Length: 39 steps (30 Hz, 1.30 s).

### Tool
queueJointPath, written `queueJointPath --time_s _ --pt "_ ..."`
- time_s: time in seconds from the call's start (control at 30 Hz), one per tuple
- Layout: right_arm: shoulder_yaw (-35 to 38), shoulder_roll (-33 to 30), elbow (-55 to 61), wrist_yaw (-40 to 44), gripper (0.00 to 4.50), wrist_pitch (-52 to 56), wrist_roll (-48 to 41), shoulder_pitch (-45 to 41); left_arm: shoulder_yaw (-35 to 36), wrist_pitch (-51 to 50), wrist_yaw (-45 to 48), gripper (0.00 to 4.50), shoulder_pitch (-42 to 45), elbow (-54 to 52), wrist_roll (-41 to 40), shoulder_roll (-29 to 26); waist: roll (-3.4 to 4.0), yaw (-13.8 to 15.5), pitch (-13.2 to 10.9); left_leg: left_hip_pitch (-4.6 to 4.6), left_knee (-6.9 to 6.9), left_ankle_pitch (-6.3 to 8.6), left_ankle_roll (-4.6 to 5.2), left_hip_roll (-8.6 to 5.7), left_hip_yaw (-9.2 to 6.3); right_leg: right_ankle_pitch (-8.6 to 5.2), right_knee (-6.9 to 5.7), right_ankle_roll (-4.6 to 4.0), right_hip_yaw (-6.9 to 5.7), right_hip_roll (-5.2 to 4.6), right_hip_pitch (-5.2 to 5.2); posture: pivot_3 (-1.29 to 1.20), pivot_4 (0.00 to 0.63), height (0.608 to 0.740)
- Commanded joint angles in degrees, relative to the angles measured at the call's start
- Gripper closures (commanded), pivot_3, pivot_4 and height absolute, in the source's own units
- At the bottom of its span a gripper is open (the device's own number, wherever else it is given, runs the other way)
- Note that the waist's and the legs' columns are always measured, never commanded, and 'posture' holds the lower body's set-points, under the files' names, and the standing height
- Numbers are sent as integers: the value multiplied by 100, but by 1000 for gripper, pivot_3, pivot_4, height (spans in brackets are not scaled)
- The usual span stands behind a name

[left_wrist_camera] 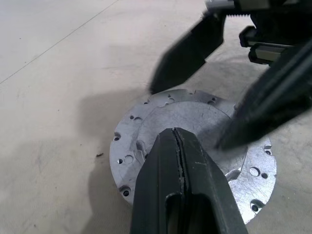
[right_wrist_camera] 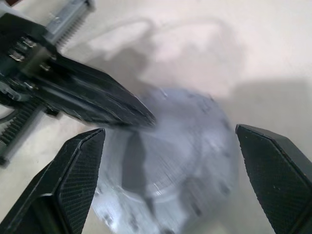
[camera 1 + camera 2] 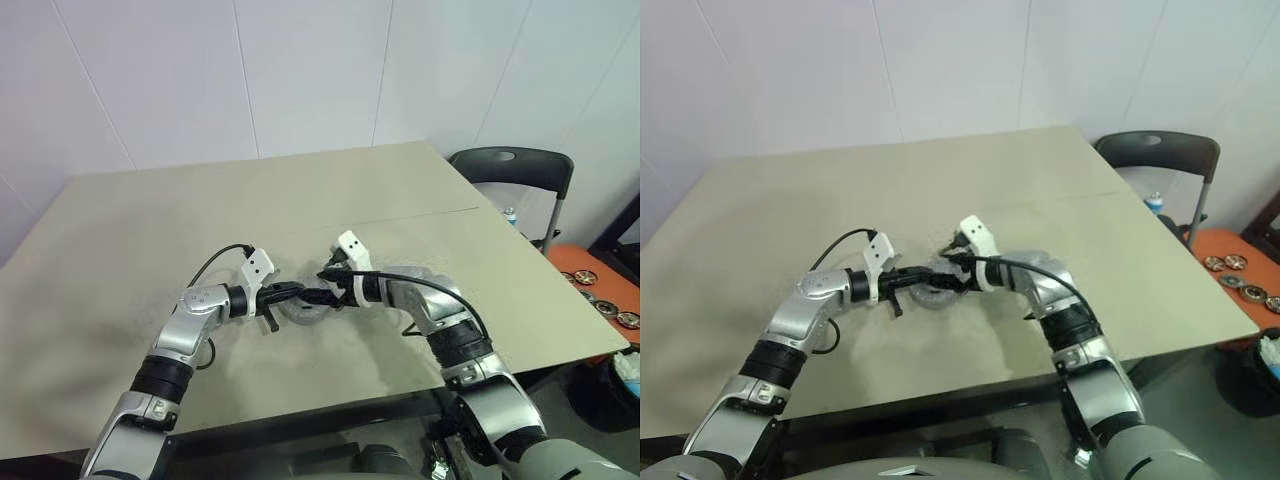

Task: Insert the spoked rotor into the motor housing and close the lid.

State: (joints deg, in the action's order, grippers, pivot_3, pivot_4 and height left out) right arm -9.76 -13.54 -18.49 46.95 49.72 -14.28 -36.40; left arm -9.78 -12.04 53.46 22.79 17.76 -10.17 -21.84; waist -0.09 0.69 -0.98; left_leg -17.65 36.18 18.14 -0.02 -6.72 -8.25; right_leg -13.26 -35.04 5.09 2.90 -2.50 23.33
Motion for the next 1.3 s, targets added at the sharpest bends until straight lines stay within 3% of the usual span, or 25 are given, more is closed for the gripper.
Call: queueJointPath --time_s 0.03,0.23,0.47,0.73,0.9,1.13,1.3 --pt "399 -317 7 137 18 488 -344 -10 -170 -266 33 4500 -238 284 182 -97 1 6 -1 -7 1 0 0 -1 0 6 0 -10 0 -1 7 0 0 740" --pt "799 -351 -166 -184 18 1719 -730 106 -206 -228 66 4500 -211 304 174 -71 4 5 1 -19 0 1 2 -1 0 6 1 -10 0 -3 16 0 0 740" --pt "2135 991 -963 -1489 18 2114 -1151 -462 -242 -167 57 4500 -100 402 201 -3 3 -26 4 1 0 1 1 1 1 2 -7 -4 1 -1 2 0 0 740" --pt "2456 1586 -1418 -1732 18 2047 -1325 -947 -222 -105 43 4500 18 491 262 -60 8 -68 1 2 0 0 1 -2 5 10 -9 -15 1 0 6 0 0 740" --pt "2582 1567 -1490 -1704 1551 1966 -1365 -944 -210 -85 33 4500 -11 491 272 -114 19 -152 -6 -15 -4 0 0 0 2 10 -10 -16 3 1 23 0 0 740" --pt "2585 1496 -1714 -1813 2845 1766 -1332 -927 -209 -28 41 4500 28 560 312 -133 28 -151 -5 -20 -3 0 1 -1 2 10 -10 -16 3 -1 26 0 0 740" --pt "2533 1442 -1737 -1765 2845 1729 -1318 -931 -71 190 -104 4500 97 589 284 -57 30 -149 -5 -23 -3 0 1 -1 2 10 -9 -16 3 -1 29 0 0 740"
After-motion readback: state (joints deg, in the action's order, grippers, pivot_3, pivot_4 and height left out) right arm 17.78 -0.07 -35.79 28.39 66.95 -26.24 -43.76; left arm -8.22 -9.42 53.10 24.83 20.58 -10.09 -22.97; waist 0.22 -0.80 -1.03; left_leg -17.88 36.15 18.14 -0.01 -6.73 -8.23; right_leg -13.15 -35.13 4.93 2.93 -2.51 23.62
